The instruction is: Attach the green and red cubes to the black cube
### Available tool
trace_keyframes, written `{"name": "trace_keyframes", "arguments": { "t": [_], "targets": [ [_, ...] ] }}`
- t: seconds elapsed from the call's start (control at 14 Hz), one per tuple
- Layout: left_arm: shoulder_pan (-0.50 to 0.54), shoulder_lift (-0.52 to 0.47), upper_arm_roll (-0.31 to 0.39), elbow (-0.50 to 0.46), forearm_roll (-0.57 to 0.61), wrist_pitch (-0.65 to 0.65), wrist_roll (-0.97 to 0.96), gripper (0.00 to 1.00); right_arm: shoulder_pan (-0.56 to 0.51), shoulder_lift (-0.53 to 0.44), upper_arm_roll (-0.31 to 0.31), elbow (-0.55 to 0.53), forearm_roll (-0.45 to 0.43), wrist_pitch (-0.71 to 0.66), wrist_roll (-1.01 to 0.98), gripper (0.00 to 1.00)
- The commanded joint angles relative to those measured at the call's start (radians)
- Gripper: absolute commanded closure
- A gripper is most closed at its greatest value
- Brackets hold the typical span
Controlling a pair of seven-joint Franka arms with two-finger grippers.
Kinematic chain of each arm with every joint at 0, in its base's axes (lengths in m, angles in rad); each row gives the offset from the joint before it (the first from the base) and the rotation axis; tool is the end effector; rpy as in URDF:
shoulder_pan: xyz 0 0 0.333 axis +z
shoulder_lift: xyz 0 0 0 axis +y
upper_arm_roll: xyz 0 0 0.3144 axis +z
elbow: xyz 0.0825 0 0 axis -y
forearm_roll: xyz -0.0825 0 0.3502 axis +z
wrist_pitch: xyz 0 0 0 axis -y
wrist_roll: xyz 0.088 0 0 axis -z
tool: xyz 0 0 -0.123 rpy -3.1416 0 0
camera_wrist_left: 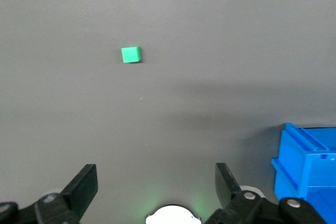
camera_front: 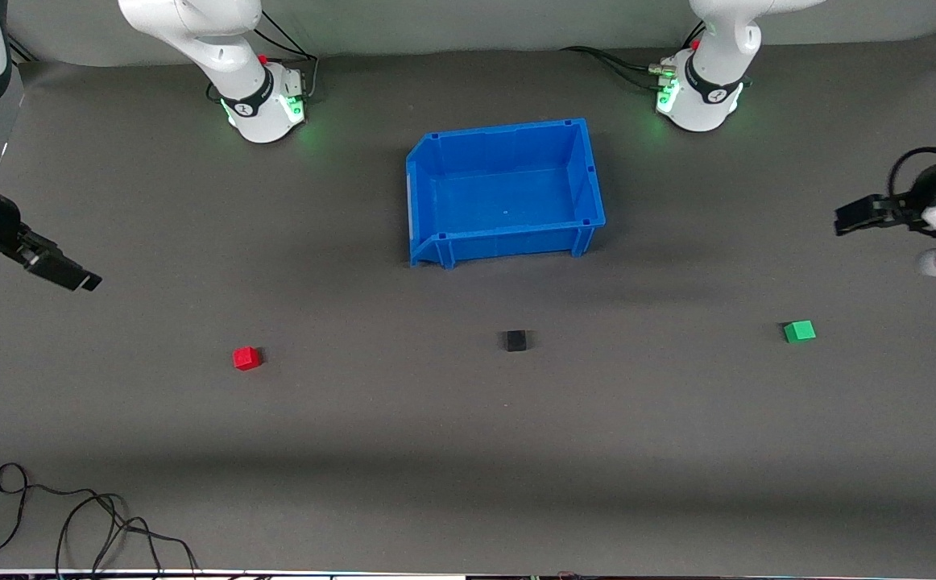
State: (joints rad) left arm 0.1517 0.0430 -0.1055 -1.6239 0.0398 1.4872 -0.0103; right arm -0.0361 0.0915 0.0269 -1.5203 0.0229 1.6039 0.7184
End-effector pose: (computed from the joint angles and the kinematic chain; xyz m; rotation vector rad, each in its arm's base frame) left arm 0.5162 0.0301 0.5555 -3.0957 -0.0866 0.2796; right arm 0.5512 -0.0030 0.5830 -2.9157 1.1117 0.0252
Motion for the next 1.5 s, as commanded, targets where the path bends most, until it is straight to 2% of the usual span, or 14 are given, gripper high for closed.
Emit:
{"name": "trace_keyframes", "arguments": {
  "t": [0.0,0.14,0.5,0.64,0.79,0.93,1.07,1.29,1.43],
  "targets": [
    [0.083,0.02,-0.005,-0.017,0.008,0.024,0.072,0.0,0.004,0.045,-0.001,0.057,0.023,-0.012,0.27,0.0],
    [0.126,0.063,-0.005,-0.017,0.008,0.059,0.078,0.0,0.002,0.062,-0.002,0.049,0.081,-0.012,0.444,0.0],
    [0.146,0.228,-0.003,-0.019,0.008,0.185,0.09,0.0,-0.018,0.134,-0.013,-0.043,0.19,0.011,0.549,0.0],
    [0.151,0.285,-0.005,-0.022,0.009,0.24,0.092,0.0,-0.028,0.139,-0.016,-0.145,0.239,0.117,0.55,0.0],
    [0.151,0.334,-0.003,-0.028,0.009,0.3,0.092,0.0,-0.028,0.139,-0.021,-0.268,0.264,0.259,0.546,0.0],
    [0.147,0.376,-0.003,-0.036,0.029,0.349,0.09,0.0,-0.028,0.164,-0.021,-0.342,0.27,0.391,0.527,0.0],
    [0.15,0.422,-0.003,-0.063,0.08,0.433,0.09,0.0,-0.022,0.23,-0.019,-0.347,0.288,0.447,0.492,0.0],
    [0.163,0.459,-0.003,-0.145,0.083,0.58,0.089,0.0,-0.028,0.342,-0.019,-0.345,0.337,0.56,0.359,0.0],
    [0.161,0.482,-0.005,-0.154,0.083,0.627,0.078,0.0,-0.025,0.408,-0.019,-0.342,0.371,0.655,0.302,0.0]
  ]
}}
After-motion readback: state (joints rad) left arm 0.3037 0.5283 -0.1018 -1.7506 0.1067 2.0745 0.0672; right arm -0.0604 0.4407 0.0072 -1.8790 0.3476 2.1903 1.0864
